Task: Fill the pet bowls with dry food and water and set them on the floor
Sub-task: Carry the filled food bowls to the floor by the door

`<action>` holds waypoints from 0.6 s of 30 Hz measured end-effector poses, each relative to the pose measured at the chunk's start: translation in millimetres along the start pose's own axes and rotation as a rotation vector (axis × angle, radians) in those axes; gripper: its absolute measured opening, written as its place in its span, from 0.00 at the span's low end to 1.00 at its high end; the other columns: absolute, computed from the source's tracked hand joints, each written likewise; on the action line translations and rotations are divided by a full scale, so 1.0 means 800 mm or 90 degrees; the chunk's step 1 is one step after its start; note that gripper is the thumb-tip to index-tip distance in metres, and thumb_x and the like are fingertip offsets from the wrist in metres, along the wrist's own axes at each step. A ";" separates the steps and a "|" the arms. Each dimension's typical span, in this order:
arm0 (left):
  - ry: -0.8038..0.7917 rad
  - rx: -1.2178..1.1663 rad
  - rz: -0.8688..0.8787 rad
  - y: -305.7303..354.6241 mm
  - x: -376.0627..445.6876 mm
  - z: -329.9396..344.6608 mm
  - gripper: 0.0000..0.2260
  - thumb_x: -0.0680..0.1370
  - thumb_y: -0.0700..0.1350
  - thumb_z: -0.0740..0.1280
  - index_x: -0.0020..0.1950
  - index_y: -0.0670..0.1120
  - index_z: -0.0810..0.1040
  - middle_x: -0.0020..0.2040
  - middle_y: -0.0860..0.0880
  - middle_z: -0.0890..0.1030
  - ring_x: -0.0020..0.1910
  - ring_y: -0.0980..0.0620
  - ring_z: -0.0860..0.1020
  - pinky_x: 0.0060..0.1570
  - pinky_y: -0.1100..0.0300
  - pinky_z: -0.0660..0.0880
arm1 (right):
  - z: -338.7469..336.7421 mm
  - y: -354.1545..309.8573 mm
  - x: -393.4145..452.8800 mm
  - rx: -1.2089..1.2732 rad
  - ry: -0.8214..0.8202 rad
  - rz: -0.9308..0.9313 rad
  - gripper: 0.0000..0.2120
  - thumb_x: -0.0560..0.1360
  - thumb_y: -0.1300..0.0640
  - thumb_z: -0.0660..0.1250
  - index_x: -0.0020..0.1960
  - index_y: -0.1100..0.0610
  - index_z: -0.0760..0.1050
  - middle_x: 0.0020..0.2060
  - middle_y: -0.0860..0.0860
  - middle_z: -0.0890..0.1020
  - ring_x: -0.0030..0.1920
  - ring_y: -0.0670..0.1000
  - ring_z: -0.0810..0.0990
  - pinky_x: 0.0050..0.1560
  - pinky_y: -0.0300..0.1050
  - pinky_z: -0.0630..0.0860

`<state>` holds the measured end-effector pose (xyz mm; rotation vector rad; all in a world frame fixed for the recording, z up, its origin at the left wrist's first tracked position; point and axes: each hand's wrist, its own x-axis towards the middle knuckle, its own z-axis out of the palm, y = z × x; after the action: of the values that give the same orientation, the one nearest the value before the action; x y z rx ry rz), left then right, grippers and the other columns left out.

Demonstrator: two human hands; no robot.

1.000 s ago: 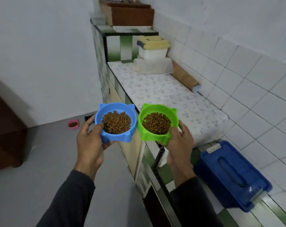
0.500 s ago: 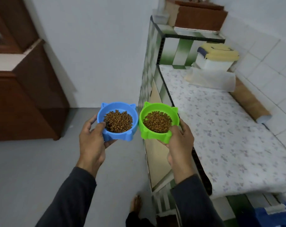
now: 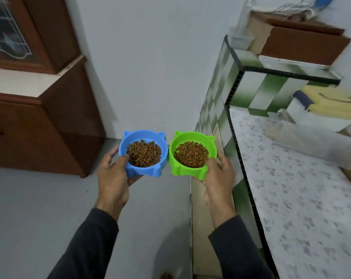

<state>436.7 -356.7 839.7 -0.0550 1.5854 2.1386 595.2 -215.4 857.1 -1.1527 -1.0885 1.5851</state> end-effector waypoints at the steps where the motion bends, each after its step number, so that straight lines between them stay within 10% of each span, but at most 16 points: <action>1: 0.006 0.001 -0.003 -0.001 0.012 0.006 0.17 0.82 0.39 0.65 0.70 0.50 0.77 0.44 0.55 0.87 0.45 0.50 0.86 0.39 0.50 0.83 | 0.009 0.000 0.013 -0.005 0.001 0.001 0.19 0.77 0.65 0.63 0.60 0.47 0.82 0.53 0.55 0.85 0.53 0.58 0.85 0.37 0.57 0.84; 18: 0.024 0.013 -0.038 0.019 0.286 0.084 0.17 0.83 0.40 0.65 0.72 0.50 0.75 0.48 0.55 0.87 0.49 0.48 0.87 0.41 0.50 0.83 | 0.208 0.044 0.229 -0.068 0.053 0.020 0.21 0.71 0.59 0.64 0.58 0.40 0.82 0.52 0.47 0.85 0.53 0.52 0.85 0.48 0.64 0.84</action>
<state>243.7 -219.5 805.6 -0.1360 1.6058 2.0874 392.9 -73.8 816.2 -1.3010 -1.1165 1.5035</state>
